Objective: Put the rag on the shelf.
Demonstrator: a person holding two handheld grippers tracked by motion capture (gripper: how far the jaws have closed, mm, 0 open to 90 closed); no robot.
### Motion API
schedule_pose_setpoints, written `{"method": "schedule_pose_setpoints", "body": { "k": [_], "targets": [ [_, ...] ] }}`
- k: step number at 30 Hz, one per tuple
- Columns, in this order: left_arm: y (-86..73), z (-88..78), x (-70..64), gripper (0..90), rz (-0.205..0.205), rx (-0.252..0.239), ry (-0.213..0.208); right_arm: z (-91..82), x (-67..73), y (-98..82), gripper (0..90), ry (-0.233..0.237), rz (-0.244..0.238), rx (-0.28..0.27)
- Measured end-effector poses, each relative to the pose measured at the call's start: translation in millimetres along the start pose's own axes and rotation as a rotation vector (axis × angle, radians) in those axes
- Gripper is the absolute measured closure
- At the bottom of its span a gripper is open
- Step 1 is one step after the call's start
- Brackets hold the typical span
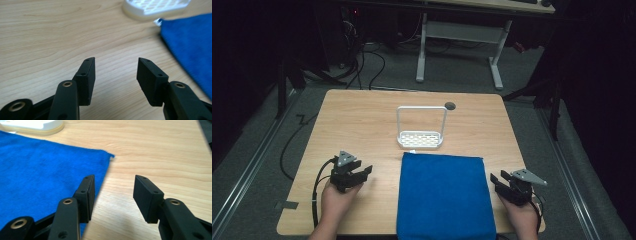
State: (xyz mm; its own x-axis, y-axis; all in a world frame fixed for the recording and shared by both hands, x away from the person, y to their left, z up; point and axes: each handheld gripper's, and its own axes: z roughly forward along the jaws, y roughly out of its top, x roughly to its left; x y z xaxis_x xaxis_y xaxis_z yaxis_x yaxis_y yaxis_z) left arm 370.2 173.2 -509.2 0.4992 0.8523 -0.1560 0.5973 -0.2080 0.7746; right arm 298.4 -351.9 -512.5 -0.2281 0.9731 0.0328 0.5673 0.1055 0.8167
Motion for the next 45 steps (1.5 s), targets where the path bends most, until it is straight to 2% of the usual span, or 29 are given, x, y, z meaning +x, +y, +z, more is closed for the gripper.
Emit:
{"method": "schedule_pose_setpoints", "body": {
  "k": [3,9,20,25,28,35,37,38,42,45],
  "targets": [
    [-0.6,1.0,0.6,49.3,-0.022,-0.012,-0.012,-2.1,-1.6,-2.0,51.6,-0.009,-0.005,-0.005],
    [-5.0,4.9,1.3,49.0,-0.004,0.015,-0.013,-3.1,-6.6,-5.0,50.6,-0.019,-0.003,-0.012],
    [-7.0,6.3,-0.4,45.5,0.017,0.001,0.006,-2.7,-4.4,-6.1,50.5,-0.004,-0.033,-0.017],
    [-7.2,5.7,-0.9,45.4,0.020,-0.017,-0.007,-2.0,-3.0,-6.0,51.5,0.000,-0.042,-0.020],
    [-7.0,6.8,-3.1,45.0,0.038,-0.025,-0.017,-1.3,-3.0,-6.0,52.9,0.004,-0.053,-0.028],
    [-3.9,12.7,-15.2,42.1,0.063,-0.041,-0.041,-1.4,-2.3,-5.2,53.1,0.011,-0.060,-0.052],
    [-1.4,14.6,-20.7,41.2,0.074,-0.038,-0.038,-1.4,-1.6,-4.8,53.0,0.009,-0.081,-0.064],
    [-0.4,14.8,-23.1,41.7,0.080,-0.043,-0.039,-2.0,-0.7,-4.5,53.0,0.008,-0.073,-0.068],
    [4.8,18.5,-32.8,41.6,0.079,-0.063,-0.071,-2.5,-0.4,-4.0,52.8,0.007,-0.077,-0.076],
    [7.9,23.6,-39.3,42.0,0.093,-0.051,-0.078,-3.0,-0.2,-4.1,52.7,0.007,-0.078,-0.079]
  ]
}}
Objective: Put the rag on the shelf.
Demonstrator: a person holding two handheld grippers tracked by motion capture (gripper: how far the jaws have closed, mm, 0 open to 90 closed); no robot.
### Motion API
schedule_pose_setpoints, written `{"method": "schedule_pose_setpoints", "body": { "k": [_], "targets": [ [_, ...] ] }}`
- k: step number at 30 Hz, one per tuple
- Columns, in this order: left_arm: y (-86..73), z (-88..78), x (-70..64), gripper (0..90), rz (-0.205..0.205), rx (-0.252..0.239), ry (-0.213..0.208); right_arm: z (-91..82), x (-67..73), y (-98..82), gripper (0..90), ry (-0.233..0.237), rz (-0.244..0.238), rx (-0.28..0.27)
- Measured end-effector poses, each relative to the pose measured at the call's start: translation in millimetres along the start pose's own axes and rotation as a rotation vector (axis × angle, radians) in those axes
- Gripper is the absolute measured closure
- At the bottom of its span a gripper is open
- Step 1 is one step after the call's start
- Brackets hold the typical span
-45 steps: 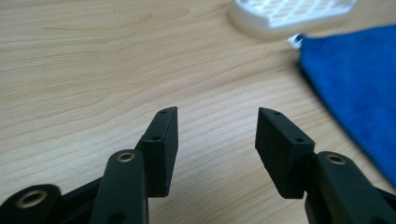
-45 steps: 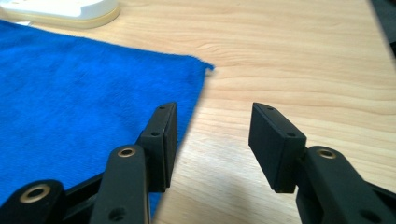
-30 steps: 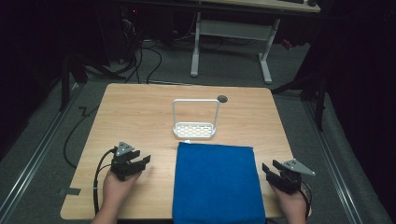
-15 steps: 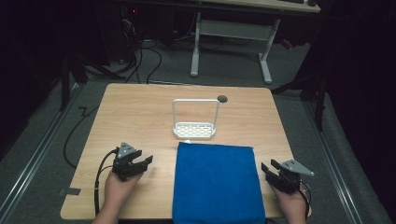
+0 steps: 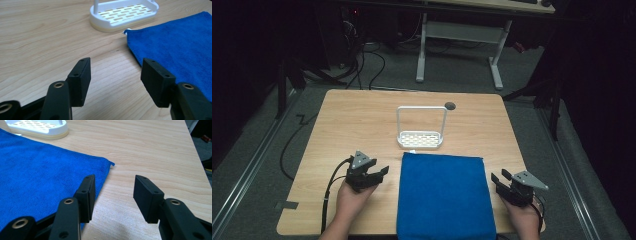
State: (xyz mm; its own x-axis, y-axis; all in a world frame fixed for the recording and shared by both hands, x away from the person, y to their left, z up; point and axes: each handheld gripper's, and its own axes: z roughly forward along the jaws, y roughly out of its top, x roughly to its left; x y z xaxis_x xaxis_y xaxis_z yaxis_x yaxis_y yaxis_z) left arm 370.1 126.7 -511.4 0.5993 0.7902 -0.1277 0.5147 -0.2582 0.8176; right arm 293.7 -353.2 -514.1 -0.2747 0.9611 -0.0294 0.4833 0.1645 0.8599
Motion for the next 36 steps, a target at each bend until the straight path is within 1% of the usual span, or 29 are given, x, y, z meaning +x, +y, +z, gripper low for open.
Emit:
{"method": "schedule_pose_setpoints", "body": {
  "k": [1,4,5,6,8,12,15,16,18,21,23,24,25,27,28,31,32,33,34,36],
  "targets": [
    [1.3,2.5,-2.9,42.0,0.006,-0.002,-0.003,-0.2,0.2,0.0,52.7,-0.002,0.004,0.001],
    [6.4,9.8,-11.8,42.1,0.043,0.008,-0.006,-0.2,-0.3,-0.1,52.4,-0.001,0.005,0.003],
    [7.7,11.8,-14.2,42.2,0.052,-0.003,-0.006,-0.2,-0.5,-0.1,52.3,-0.001,0.006,0.004],
    [9.0,13.7,-15.9,42.4,0.047,-0.010,-0.014,-0.4,-0.7,-0.3,52.3,-0.001,0.005,0.004],
    [12.0,20.8,-19.6,42.5,0.034,-0.006,-0.032,-1.3,-1.5,-0.3,52.1,-0.001,0.008,0.005],
    [15.3,32.4,-28.0,42.4,0.051,-0.010,-0.050,-2.2,-3.9,-0.9,51.9,0.000,0.018,0.005],
    [17.6,43.4,-32.6,42.6,0.054,-0.012,-0.061,-2.9,-4.4,-0.9,51.6,-0.004,0.021,0.002],
    [17.6,43.4,-32.6,42.8,0.054,-0.012,-0.061,-2.9,-4.4,-0.9,51.6,-0.004,0.021,0.002],
    [18.8,49.2,-33.2,42.9,0.048,-0.012,-0.067,-2.9,-4.0,-0.8,51.3,-0.003,0.021,0.000],
    [22.2,57.8,-36.1,43.5,0.057,-0.007,-0.073,-2.5,-2.7,-0.5,50.8,-0.001,0.018,0.002],
    [24.9,62.3,-38.8,43.8,0.080,-0.003,-0.063,-2.1,-1.4,0.2,50.2,0.000,0.015,0.006],
    [25.7,64.4,-39.2,44.3,0.080,-0.009,-0.064,-1.8,-0.6,0.7,50.1,0.000,0.012,0.007],
    [26.3,66.0,-38.6,44.7,0.085,-0.013,-0.055,-1.2,0.4,1.6,49.8,0.004,0.012,0.007],
    [26.7,69.3,-37.4,45.0,0.077,-0.008,-0.053,0.7,1.6,3.8,49.1,0.011,0.006,0.009],
    [27.0,70.5,-36.5,45.2,0.082,-0.010,-0.040,2.5,2.3,5.4,48.8,0.020,0.008,0.010],
    [28.6,73.4,-35.7,45.2,0.089,-0.003,-0.033,9.0,4.0,13.3,48.3,0.046,0.014,0.012],
    [29.4,74.2,-35.4,45.1,0.094,0.001,-0.030,10.0,4.7,15.1,48.5,0.050,0.013,0.014],
    [30.0,75.4,-35.1,44.8,0.093,-0.002,-0.026,12.1,4.8,17.9,49.0,0.048,0.000,0.014],
    [30.4,76.1,-34.7,44.5,0.090,-0.004,-0.025,15.4,4.1,21.8,49.5,0.055,0.016,0.022],
    [32.2,76.5,-32.8,44.4,0.081,-0.009,-0.028,20.2,2.1,26.7,50.1,0.057,0.027,0.019]
  ]
}}
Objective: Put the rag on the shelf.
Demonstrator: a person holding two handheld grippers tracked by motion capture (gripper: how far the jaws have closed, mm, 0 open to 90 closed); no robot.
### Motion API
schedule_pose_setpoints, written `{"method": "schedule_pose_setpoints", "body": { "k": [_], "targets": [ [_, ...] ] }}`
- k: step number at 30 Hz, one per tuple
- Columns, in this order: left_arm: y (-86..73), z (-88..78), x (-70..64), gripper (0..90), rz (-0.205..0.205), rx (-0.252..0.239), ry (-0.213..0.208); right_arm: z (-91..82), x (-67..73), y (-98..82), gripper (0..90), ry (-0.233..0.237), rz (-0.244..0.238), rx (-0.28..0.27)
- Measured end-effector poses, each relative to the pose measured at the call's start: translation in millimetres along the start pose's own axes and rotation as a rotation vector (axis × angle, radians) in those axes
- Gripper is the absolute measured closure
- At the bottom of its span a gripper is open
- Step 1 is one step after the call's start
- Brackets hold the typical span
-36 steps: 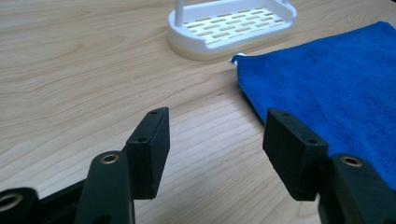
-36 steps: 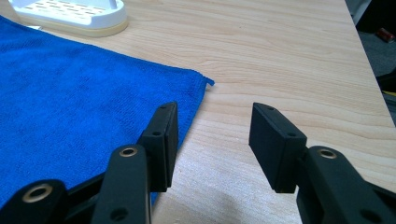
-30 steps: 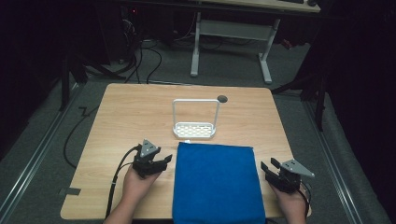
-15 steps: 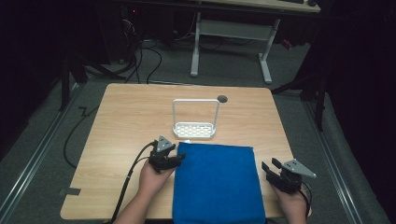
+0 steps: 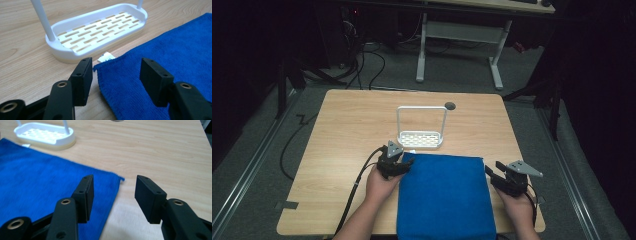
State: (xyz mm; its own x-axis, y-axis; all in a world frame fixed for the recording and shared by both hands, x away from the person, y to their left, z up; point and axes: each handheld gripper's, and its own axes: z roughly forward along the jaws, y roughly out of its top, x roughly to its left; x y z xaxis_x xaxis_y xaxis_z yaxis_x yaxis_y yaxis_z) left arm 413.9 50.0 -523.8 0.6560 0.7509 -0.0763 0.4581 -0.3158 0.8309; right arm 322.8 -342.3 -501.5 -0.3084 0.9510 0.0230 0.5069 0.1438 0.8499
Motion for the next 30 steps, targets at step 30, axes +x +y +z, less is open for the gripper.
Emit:
{"method": "schedule_pose_setpoints", "body": {
  "k": [30],
  "targets": [
    [4.2,10.3,11.0,63.0,-0.083,0.089,-0.011,65.9,-6.8,10.8,62.5,0.029,0.030,0.162]
  ]
}}
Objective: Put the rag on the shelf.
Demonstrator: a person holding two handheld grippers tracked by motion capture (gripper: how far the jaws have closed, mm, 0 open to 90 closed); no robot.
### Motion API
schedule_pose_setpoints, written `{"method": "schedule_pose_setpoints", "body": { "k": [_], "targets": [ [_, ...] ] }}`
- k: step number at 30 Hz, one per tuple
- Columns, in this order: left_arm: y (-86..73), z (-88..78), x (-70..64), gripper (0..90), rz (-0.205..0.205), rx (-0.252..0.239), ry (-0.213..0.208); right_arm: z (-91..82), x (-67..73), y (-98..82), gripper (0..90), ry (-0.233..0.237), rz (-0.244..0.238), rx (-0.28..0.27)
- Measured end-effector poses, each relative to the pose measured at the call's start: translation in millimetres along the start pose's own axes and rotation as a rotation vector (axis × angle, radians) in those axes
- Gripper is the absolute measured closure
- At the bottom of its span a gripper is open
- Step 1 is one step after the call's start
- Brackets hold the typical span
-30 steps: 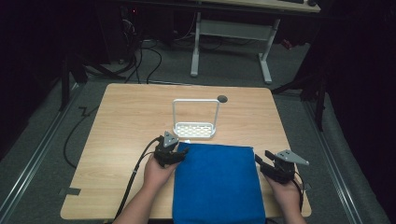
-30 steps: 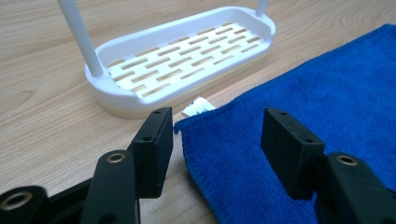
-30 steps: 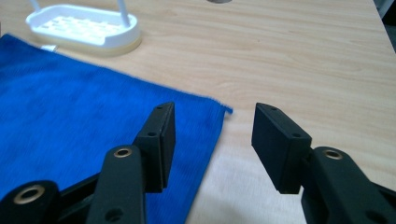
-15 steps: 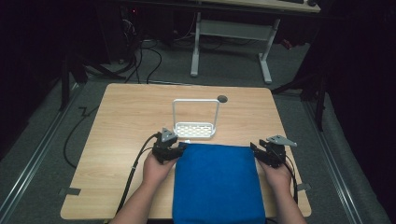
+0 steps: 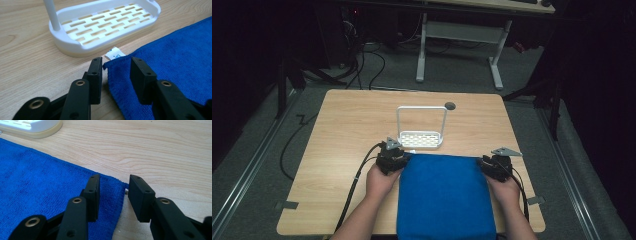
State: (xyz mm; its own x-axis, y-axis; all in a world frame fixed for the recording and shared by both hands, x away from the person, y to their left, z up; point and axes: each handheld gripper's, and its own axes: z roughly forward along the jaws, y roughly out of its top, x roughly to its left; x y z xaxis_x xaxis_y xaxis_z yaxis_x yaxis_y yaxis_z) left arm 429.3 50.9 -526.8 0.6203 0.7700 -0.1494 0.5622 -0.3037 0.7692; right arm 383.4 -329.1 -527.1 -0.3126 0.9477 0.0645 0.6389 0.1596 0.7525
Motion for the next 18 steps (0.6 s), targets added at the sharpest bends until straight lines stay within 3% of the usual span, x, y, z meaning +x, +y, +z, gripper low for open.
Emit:
{"method": "schedule_pose_setpoints", "body": {
  "k": [8,15,18],
  "targets": [
    [-1.6,5.4,-1.4,69.0,-0.009,0.029,-0.002,3.9,1.1,0.5,67.6,-0.004,-0.007,0.019],
    [-2.2,5.2,-3.7,84.5,0.006,0.029,-0.008,4.5,7.2,0.8,86.9,0.003,-0.064,0.028],
    [-1.9,3.4,-5.3,87.8,0.004,0.020,-0.012,4.0,10.4,1.0,87.8,0.005,-0.083,0.024]
  ]
}}
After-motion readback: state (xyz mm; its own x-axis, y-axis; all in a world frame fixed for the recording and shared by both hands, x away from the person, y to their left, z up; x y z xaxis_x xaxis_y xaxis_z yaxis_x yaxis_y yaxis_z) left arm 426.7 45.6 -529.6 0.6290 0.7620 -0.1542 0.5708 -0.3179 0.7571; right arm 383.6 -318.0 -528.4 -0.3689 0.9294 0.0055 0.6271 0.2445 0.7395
